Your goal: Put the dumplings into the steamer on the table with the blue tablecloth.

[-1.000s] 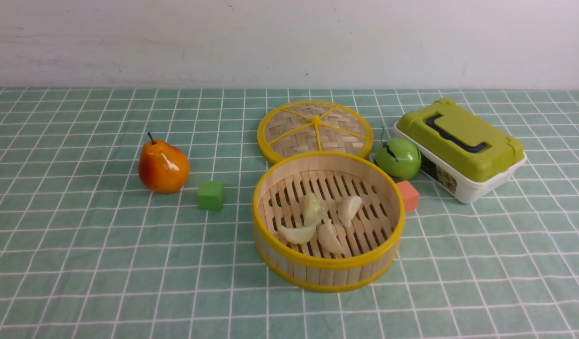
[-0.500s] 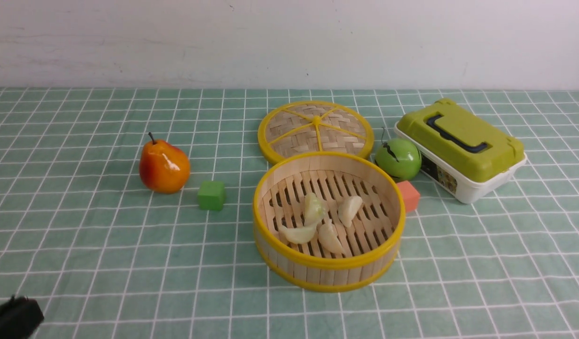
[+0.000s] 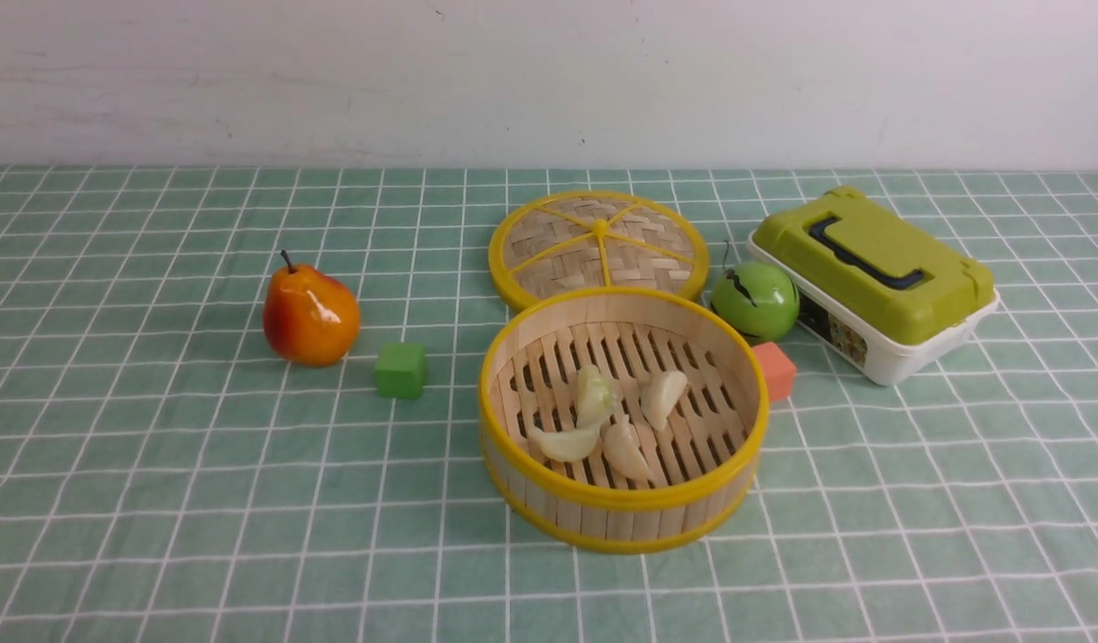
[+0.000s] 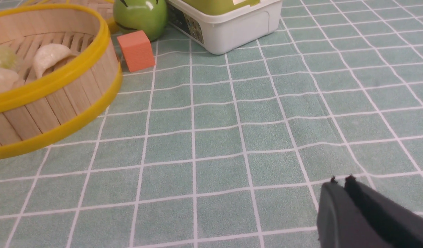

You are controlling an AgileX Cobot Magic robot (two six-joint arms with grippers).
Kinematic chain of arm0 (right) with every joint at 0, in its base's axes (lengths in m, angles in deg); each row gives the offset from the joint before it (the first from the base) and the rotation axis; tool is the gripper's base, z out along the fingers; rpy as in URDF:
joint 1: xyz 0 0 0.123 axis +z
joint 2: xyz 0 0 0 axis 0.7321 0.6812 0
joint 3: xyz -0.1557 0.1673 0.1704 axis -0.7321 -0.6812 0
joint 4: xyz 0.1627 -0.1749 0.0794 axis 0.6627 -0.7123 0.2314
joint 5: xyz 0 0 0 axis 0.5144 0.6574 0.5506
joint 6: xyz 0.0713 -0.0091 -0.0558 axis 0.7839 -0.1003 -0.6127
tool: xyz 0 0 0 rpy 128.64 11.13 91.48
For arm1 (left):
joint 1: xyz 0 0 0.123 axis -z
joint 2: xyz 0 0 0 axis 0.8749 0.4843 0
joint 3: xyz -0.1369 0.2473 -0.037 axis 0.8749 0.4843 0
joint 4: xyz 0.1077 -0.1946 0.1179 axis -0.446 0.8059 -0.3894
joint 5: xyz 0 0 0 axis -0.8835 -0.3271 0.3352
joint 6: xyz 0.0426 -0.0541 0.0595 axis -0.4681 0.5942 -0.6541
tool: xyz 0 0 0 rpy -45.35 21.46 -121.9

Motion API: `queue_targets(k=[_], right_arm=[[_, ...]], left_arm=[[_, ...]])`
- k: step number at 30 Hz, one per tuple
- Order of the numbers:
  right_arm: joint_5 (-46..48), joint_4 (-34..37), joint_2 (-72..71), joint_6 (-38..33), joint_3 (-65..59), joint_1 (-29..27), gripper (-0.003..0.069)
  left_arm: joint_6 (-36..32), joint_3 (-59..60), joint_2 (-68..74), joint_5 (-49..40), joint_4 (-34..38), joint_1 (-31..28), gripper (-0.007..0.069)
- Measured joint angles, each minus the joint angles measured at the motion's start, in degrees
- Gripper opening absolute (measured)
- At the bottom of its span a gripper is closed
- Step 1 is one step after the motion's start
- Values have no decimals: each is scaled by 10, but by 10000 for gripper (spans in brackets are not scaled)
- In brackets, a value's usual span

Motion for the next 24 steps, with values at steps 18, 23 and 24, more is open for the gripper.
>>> queue_targets(k=[18,23,24], right_arm=[[0,0,-1,0,0,0,59],[0,0,-1,0,0,0,64],[0,0,-1,0,0,0,66]], left_arm=[[-101,3,0,-158,47,0,-14],[-101,3,0,-157,48,0,-14],[-101,3,0,-157,48,0,-14]])
